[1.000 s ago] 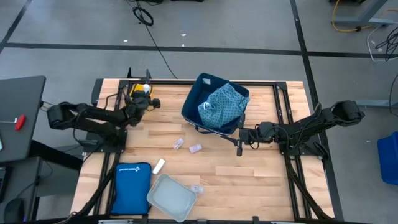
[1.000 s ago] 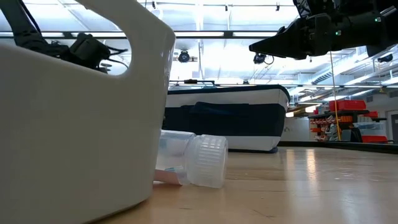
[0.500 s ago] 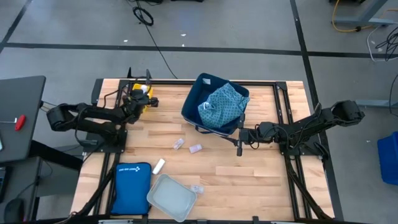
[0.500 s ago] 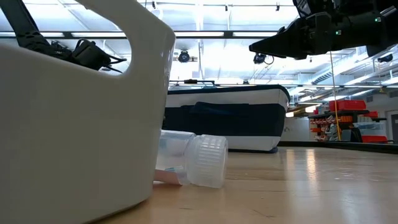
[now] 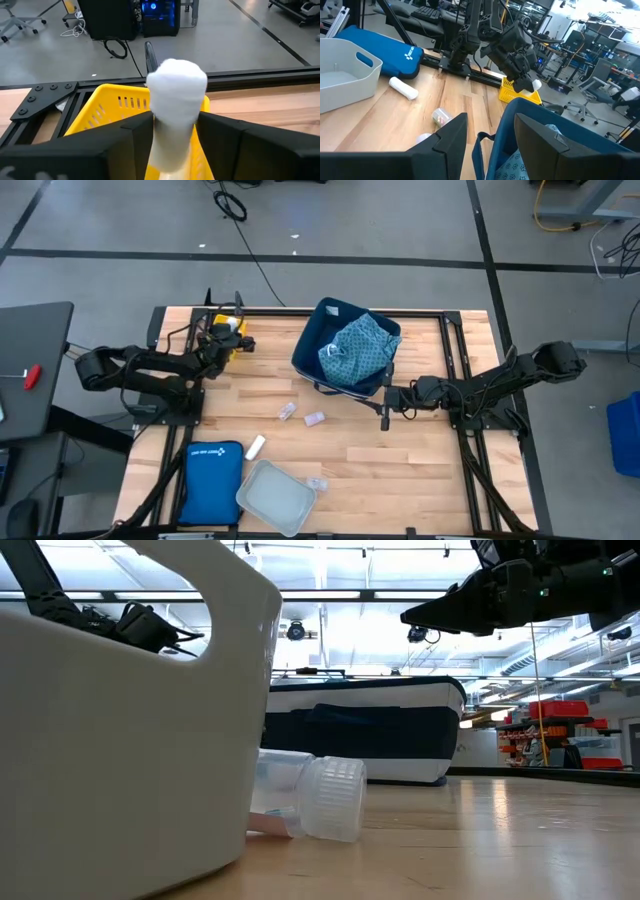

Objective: Pick & place medical supplies in basket/bin
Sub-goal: Put the top white rolled gauze into the yellow bin, then put the white rolled gauze into the yellow bin

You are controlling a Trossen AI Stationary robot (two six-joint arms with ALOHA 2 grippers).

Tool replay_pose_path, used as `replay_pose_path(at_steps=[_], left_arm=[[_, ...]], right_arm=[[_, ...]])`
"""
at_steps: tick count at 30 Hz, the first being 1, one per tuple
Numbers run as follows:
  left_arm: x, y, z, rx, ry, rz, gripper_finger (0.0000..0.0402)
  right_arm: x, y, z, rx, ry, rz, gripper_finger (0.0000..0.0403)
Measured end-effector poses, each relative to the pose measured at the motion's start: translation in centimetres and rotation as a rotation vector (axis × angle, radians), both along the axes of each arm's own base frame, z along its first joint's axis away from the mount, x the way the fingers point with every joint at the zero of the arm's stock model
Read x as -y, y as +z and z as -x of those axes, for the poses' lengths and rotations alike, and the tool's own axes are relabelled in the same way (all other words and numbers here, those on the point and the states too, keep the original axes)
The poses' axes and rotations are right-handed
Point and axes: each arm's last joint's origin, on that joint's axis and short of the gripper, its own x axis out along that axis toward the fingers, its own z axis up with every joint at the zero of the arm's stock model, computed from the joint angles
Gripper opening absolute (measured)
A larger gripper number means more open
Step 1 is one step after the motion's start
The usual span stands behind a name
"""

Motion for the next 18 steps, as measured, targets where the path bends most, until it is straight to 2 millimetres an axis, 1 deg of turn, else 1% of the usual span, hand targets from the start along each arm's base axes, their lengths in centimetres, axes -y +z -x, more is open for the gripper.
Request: replay_pose_path(at_steps=[9, 13, 16, 18], left_arm=[[-0.05, 0.14, 0.02, -0.006, 0.021, -0.020, 0.0183], [-0.08, 0.25, 0.02, -0.026, 0.024, -0.034, 0.0189], [-0.04, 0.47, -0.18, -0.029, 0.003, -0.049, 0.0189], [0.12, 0.65, -0.51, -0.025, -0.047, -0.057, 0.0188]], right_arm=[[0.01, -0.06, 0.01, -0.006, -0.005, 0.002, 0.0172], [0.01, -0.06, 0.01, -0.006, -0.004, 0.001, 0.0172], [0.01, -0.06, 0.01, -0.006, -0.004, 0.002, 0.0172], [0.00, -0.06, 0.01, -0.006, -0.004, 0.001, 0.0172]])
